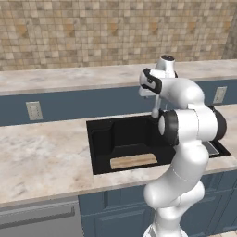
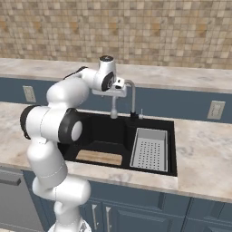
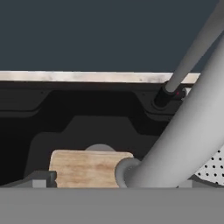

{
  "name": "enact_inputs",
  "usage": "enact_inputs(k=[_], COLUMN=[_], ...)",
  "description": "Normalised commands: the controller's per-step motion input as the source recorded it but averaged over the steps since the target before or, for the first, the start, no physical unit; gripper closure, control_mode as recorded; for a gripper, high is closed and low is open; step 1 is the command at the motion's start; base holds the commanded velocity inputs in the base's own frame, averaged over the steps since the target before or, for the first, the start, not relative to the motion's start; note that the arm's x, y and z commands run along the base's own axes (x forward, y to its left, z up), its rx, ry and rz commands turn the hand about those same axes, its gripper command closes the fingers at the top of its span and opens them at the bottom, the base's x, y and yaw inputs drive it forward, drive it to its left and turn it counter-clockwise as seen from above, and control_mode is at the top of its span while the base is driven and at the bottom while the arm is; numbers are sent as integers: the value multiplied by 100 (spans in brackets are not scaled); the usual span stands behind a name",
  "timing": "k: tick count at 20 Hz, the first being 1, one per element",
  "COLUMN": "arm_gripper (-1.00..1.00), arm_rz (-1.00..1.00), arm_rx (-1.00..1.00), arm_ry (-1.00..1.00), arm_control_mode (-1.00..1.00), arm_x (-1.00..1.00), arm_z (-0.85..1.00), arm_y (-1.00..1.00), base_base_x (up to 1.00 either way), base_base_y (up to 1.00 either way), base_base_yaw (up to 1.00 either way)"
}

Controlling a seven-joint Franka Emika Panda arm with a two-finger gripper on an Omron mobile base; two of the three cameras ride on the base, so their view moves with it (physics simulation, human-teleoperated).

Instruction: Turn on the sink faucet with hot water and rinse the cutting board for ten seconds, then turn off the faucet. Push the cutting board to reach the water if necessary.

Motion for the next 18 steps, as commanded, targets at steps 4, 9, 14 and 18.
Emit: enact_inputs(k=[4,9,14,18], arm_gripper=[-100,-100,-100,-100], arm_rz=[0,0,0,0], arm_rx=[0,0,0,0], arm_ry=[0,0,0,0], arm_control_mode=[-100,-100,-100,-100], arm_x=[6,6,9,12], arm_z=[0,0,0,0], arm_y=[38,38,34,35], base_base_x=[0,0,0,0], base_base_y=[0,0,0,0], base_base_yaw=[0,0,0,0])
